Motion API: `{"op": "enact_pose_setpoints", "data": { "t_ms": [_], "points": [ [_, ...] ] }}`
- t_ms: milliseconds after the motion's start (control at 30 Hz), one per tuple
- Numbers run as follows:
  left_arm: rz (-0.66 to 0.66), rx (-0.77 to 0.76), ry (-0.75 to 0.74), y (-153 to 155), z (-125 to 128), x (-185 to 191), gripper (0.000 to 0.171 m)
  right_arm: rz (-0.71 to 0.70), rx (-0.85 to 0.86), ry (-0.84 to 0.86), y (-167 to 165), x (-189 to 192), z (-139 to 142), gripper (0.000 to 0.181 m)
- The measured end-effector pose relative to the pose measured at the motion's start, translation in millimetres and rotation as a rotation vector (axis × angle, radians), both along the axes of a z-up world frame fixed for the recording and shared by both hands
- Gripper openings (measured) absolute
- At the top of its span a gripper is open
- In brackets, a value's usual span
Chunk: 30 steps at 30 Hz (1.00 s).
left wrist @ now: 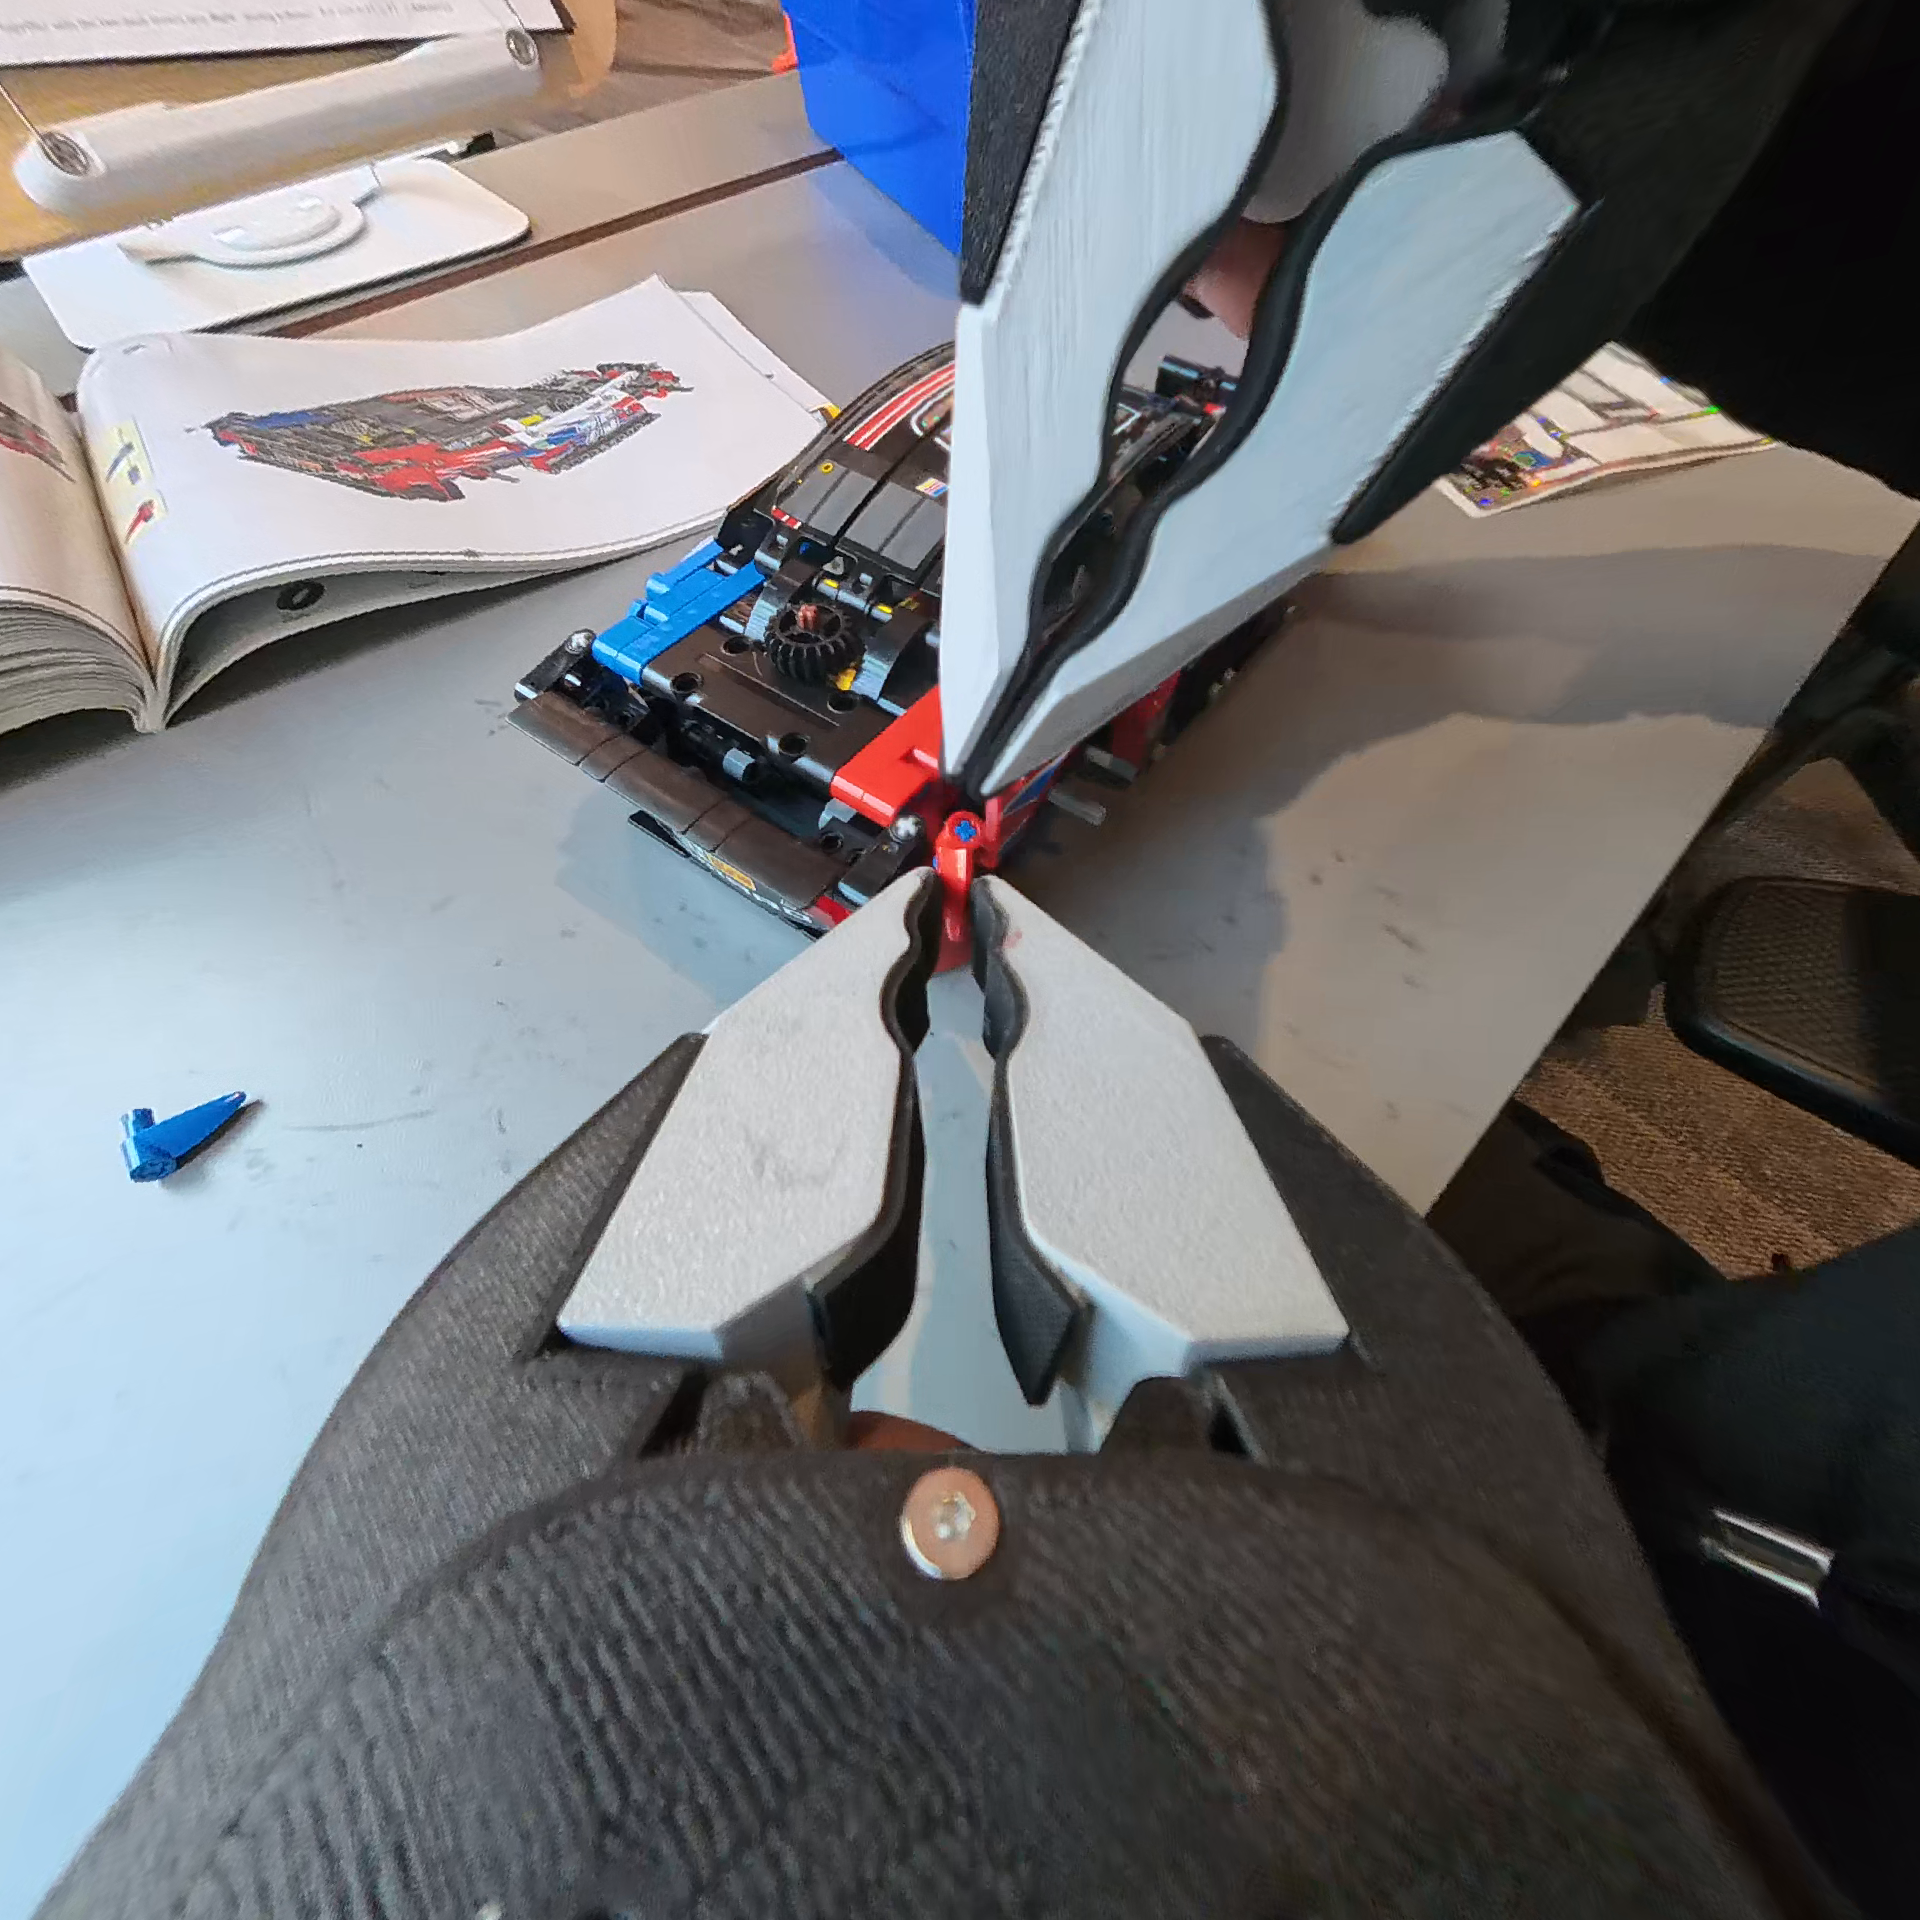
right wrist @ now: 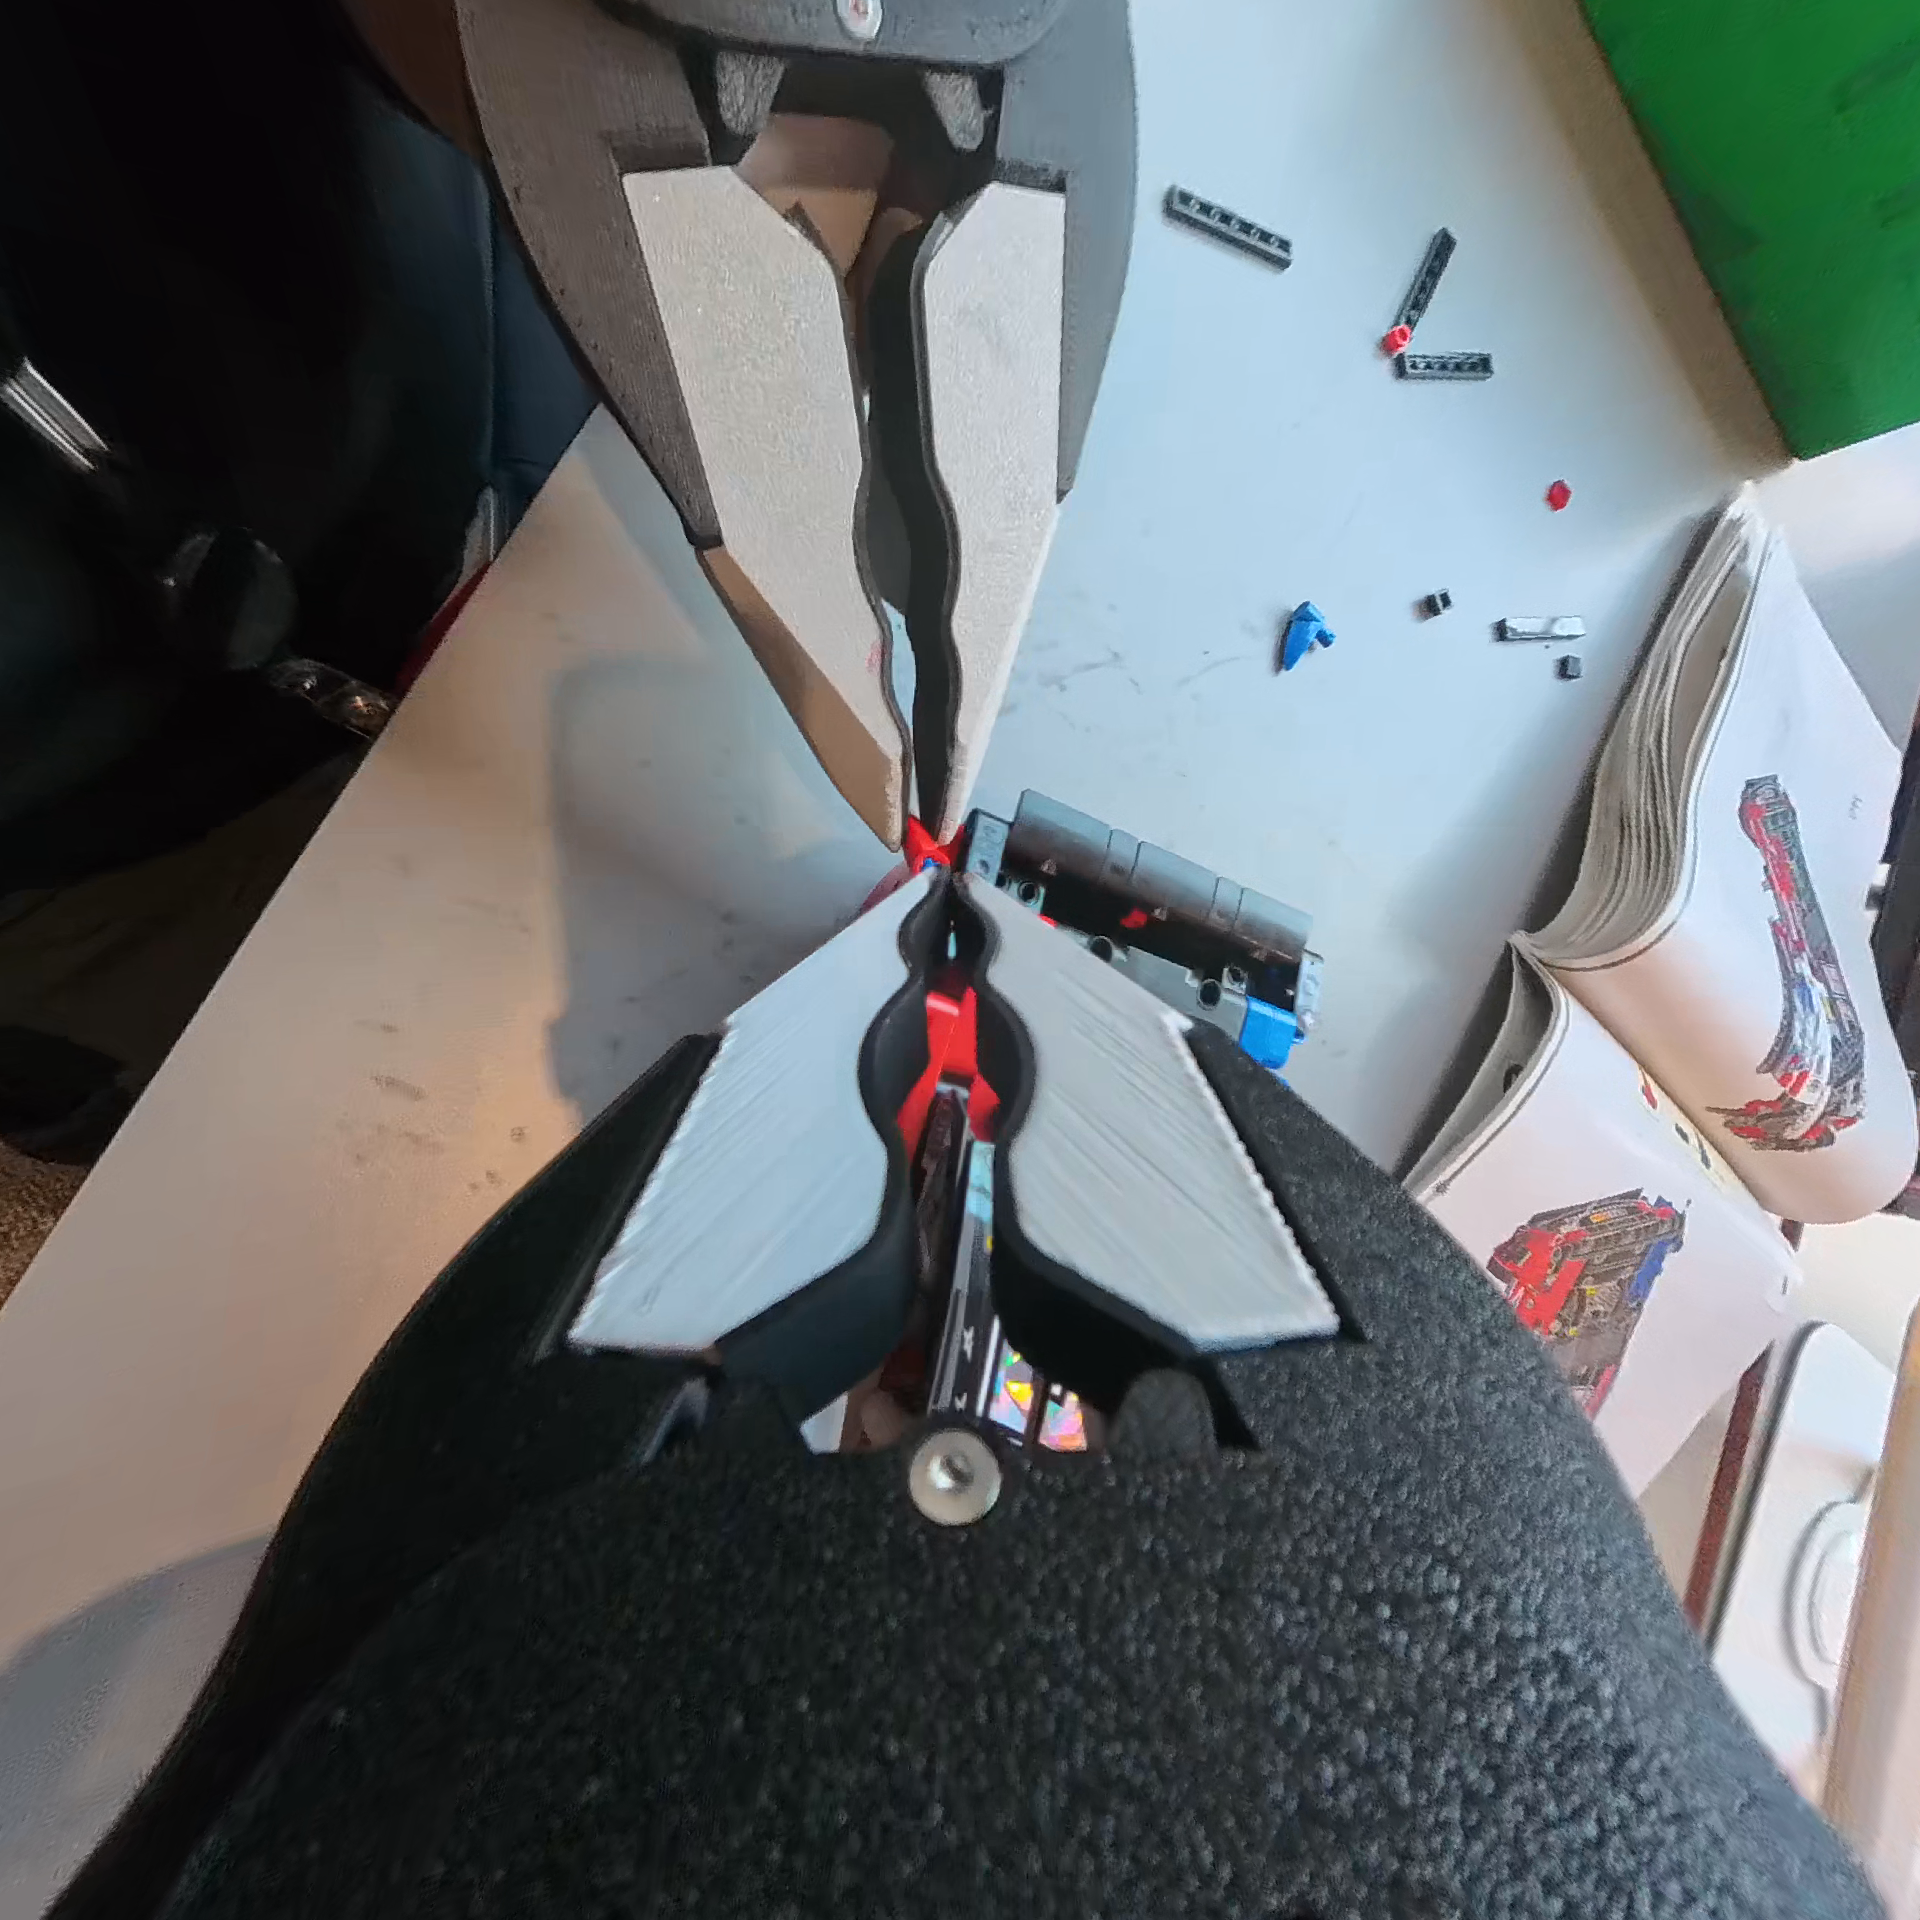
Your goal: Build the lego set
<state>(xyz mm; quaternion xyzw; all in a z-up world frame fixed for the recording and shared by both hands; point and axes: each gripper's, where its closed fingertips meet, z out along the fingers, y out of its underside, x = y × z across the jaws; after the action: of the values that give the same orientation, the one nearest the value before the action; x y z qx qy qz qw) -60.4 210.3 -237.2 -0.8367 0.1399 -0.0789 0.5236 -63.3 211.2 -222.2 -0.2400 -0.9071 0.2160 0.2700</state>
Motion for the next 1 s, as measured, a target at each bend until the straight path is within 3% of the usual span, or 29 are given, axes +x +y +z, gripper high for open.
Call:
{"op": "enact_pose_setpoints", "data": {
  "t_ms": [133, 267, 1000],
  "points": [
    [0.000, -0.010, -0.020, 0.3, -0.3, -0.8, 0.002, 0.002, -0.014, 0.003, -3.9, -2.4, 3.3, 0.000],
    [-0.001, -0.030, -0.026, 0.7, -2.9, -1.0, 0.002, 0.006, 0.045, -0.033, -3.8, -4.3, -10.8, 0.000],
    [-0.012, -0.083, -0.233, 2.6, -1.2, -2.3, 0.002, -0.059, -0.156, -0.121, -1.1, -7.2, -10.4, 0.000]
  ]
}}
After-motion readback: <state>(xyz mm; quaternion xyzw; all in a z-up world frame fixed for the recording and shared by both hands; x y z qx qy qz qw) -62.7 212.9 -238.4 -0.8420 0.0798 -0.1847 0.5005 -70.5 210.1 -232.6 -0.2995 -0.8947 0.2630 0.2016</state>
